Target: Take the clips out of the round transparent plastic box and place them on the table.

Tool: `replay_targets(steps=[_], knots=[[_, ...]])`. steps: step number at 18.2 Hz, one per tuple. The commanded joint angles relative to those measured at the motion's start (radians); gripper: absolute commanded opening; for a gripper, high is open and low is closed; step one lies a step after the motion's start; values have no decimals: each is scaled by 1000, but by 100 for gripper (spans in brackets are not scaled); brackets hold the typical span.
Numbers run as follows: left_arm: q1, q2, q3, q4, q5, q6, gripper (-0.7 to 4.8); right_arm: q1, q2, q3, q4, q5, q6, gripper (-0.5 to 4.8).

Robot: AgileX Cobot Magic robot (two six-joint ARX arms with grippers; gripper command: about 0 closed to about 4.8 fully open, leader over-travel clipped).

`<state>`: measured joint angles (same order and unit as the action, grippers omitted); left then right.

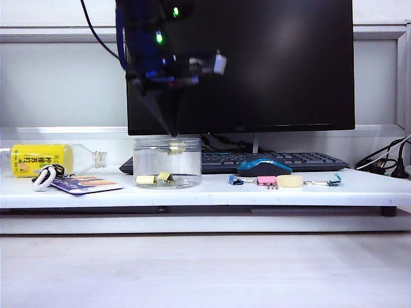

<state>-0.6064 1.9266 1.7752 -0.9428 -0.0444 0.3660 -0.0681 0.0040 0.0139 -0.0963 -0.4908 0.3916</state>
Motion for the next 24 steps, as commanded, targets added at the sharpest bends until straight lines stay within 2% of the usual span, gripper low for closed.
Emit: replay_targets(steps=[1,4,6,8,12,17,20,22,23,24], knots=[[1,-61,4,-14,-2,1,-6,0,-2,3,10,2,-4,148],[30,-126,4,-21,-77,-3,-6,0,-2,3,1,2,-4,148],[75,-150,4,-35,-92,-27,-6,0,-2,3,-13,3,-8,148],[150,-149,0,-61,-58,-46,-6,1,-2,3,-16,1,-11,148],[261,-131,-36,-37,136,-90,-6,1,-2,3,-16,1,-11,148],[256,-89,-120,53,163,-88,-6,0,-2,3,-17,3,-11,148],[248,-44,-123,63,94,-93,0,0,-2,3,-19,2,-11,148],[248,-32,-124,61,93,-94,69,0,-2,3,-19,2,-11,148],[248,-30,-124,62,92,-94,90,0,-2,3,-20,2,-11,148],[248,-30,-124,62,92,-94,90,0,-2,3,-20,2,-11,148]])
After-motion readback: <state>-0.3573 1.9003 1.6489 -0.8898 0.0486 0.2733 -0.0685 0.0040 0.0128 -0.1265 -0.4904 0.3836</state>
